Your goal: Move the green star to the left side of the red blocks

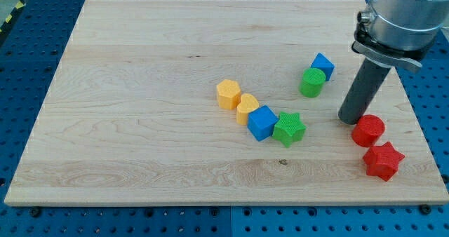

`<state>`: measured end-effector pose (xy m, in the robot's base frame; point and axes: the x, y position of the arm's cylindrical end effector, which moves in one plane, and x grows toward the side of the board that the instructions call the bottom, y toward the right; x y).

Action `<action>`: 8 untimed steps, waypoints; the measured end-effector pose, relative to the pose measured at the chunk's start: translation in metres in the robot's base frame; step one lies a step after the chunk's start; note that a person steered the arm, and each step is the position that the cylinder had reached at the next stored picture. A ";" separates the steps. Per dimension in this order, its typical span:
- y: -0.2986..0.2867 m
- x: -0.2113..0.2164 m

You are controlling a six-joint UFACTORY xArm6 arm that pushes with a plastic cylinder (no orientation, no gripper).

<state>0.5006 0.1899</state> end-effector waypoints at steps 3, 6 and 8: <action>0.000 0.017; -0.028 0.017; -0.055 0.001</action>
<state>0.5019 0.1351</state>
